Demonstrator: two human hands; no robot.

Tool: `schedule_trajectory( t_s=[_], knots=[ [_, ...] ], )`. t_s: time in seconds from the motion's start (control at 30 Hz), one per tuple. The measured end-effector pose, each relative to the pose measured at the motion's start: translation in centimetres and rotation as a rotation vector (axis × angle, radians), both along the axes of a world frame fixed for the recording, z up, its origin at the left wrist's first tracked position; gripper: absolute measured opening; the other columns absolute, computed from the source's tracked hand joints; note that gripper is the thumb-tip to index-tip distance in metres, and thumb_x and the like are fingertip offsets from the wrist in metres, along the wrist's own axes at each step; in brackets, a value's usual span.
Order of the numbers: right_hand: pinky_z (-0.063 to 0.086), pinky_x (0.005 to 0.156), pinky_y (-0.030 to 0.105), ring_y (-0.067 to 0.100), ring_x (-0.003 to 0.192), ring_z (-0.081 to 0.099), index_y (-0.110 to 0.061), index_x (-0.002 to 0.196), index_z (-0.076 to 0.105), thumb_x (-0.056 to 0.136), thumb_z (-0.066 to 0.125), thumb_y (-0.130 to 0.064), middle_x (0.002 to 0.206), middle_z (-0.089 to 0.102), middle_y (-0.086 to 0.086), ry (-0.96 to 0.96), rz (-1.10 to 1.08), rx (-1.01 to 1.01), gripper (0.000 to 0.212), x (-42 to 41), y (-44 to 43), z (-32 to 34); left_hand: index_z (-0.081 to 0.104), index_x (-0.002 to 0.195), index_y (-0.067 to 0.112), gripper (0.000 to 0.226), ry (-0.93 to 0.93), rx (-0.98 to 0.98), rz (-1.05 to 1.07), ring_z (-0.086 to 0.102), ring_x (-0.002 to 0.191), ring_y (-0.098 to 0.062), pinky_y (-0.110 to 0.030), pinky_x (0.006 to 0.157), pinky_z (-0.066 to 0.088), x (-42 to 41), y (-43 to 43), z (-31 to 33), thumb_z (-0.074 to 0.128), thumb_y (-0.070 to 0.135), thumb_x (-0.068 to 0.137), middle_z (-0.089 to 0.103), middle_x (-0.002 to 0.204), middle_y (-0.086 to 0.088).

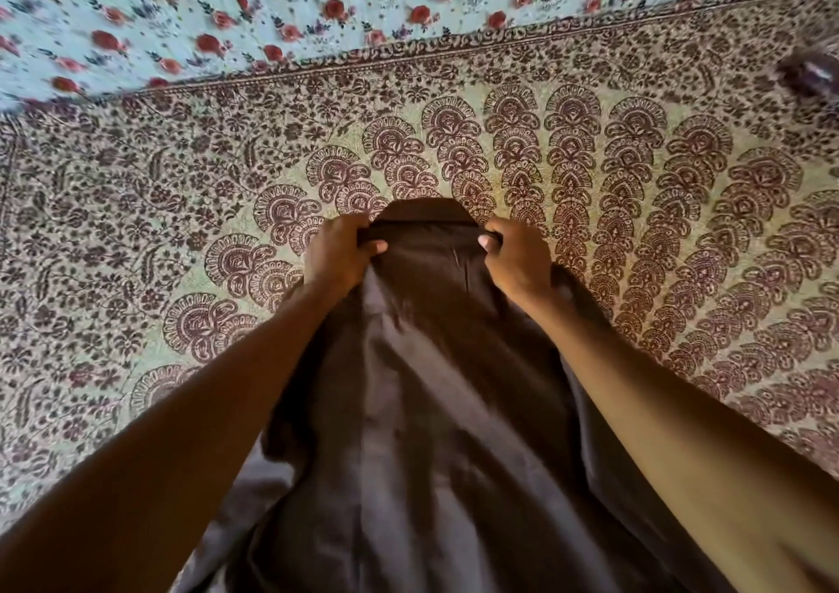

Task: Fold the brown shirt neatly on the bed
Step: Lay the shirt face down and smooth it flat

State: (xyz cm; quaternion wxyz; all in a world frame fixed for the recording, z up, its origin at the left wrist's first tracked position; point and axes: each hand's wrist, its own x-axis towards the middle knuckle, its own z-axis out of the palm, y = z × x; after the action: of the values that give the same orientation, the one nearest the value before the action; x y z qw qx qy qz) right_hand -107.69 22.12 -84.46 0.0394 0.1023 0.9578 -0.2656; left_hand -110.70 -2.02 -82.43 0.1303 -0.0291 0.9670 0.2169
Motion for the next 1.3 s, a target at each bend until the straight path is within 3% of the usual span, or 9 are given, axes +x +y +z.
schedule_trajectory(
  t_s=[0.1, 0.2, 0.4, 0.57, 0.67, 0.8, 1.03, 1.17, 1.3],
  knots=[
    [0.044, 0.08, 0.039, 0.033, 0.095, 0.064, -0.015, 0.108, 0.063, 0.091, 0.058, -0.014, 0.097, 0.07, 0.01, -0.061, 0.067, 0.152, 0.017, 0.2, -0.3, -0.9, 0.056, 0.116, 0.023, 0.038, -0.097, -0.035, -0.046, 0.062, 0.103, -0.032, -0.041, 0.083, 0.05, 0.6, -0.1, -1.7, 0.07, 0.036, 0.083, 0.065, 0.113, -0.009],
    [0.044, 0.087, 0.044, 0.034, 0.098, 0.063, -0.014, 0.117, 0.059, 0.093, 0.058, -0.015, 0.102, 0.068, 0.01, -0.007, 0.079, 0.23, 0.024, 0.5, -0.9, -1.7, 0.054, 0.115, 0.021, 0.04, -0.112, -0.039, 0.017, 0.06, 0.104, -0.032, -0.037, 0.079, 0.044, 0.6, 0.0, -2.1, 0.072, 0.033, 0.082, 0.064, 0.113, -0.01],
    [0.044, 0.088, 0.046, 0.033, 0.103, 0.061, -0.015, 0.12, 0.053, 0.098, 0.051, -0.034, 0.11, 0.065, 0.009, 0.043, -0.021, 0.309, 0.03, 2.5, 1.0, -1.9, 0.048, 0.123, 0.017, 0.04, 0.277, -0.263, -0.052, 0.046, 0.119, -0.034, -0.048, 0.101, 0.035, 3.5, 1.7, -1.7, 0.061, 0.031, 0.088, 0.049, 0.129, -0.013],
    [0.043, 0.072, 0.04, 0.035, 0.088, 0.066, -0.01, 0.12, 0.055, 0.101, 0.041, -0.043, 0.095, 0.07, 0.015, 0.019, -0.017, 0.33, 0.04, 6.2, 5.9, -1.9, 0.049, 0.119, 0.019, 0.035, 0.169, -0.169, -0.219, 0.049, 0.112, -0.033, -0.047, 0.087, 0.045, 8.9, 5.5, -2.3, 0.056, 0.039, 0.091, 0.045, 0.129, -0.01],
    [0.036, 0.057, 0.034, 0.036, 0.077, 0.064, -0.01, 0.101, 0.061, 0.1, 0.044, -0.045, 0.082, 0.067, 0.015, -0.035, -0.032, 0.159, 0.039, 6.6, 8.3, -1.6, 0.046, 0.124, 0.016, 0.039, 0.099, -0.049, -0.123, 0.044, 0.117, -0.034, -0.049, 0.086, 0.051, 10.2, 6.8, -2.8, 0.062, 0.029, 0.09, 0.037, 0.131, -0.011],
    [0.027, 0.05, 0.031, 0.025, 0.058, 0.051, -0.012, 0.082, 0.059, 0.097, 0.05, -0.046, 0.066, 0.059, 0.004, 0.14, -0.18, 0.028, 0.039, 4.4, 9.7, -0.5, 0.046, 0.122, 0.015, 0.039, 0.132, 0.158, -0.047, 0.047, 0.117, -0.034, -0.047, 0.091, 0.05, 9.6, 7.9, -2.8, 0.065, 0.016, 0.088, 0.035, 0.13, -0.012],
    [0.035, 0.064, 0.033, 0.037, 0.088, 0.063, -0.012, 0.101, 0.061, 0.099, 0.044, -0.048, 0.093, 0.068, 0.014, -0.114, -0.19, 0.084, 0.039, 4.2, 12.1, -0.9, 0.053, 0.121, 0.018, 0.036, 0.294, -0.187, -0.342, 0.046, 0.112, -0.031, -0.042, 0.089, 0.043, 9.5, 9.9, -2.4, 0.063, 0.028, 0.088, 0.044, 0.129, -0.01],
    [0.029, 0.056, 0.031, 0.034, 0.076, 0.062, -0.015, 0.086, 0.055, 0.099, 0.049, -0.04, 0.071, 0.056, 0.006, -0.062, -0.146, 0.177, 0.029, 6.3, 13.3, -1.3, 0.037, 0.144, 0.027, 0.061, 0.129, -0.169, -0.421, 0.03, 0.138, -0.035, -0.05, 0.11, 0.029, 9.2, 11.3, -3.7, 0.048, 0.055, 0.091, 0.029, 0.152, -0.01],
    [0.024, 0.05, 0.027, 0.027, 0.066, 0.06, -0.014, 0.092, 0.06, 0.095, 0.055, -0.046, 0.077, 0.067, 0.007, 0.02, -0.084, 0.357, 0.033, 5.4, 14.9, -1.6, 0.016, 0.152, 0.034, 0.073, 0.044, -0.208, -0.441, 0.004, 0.148, -0.034, -0.053, 0.118, 0.013, 9.3, 11.4, -5.3, 0.041, 0.063, 0.09, 0.004, 0.162, -0.006]
  ],
)
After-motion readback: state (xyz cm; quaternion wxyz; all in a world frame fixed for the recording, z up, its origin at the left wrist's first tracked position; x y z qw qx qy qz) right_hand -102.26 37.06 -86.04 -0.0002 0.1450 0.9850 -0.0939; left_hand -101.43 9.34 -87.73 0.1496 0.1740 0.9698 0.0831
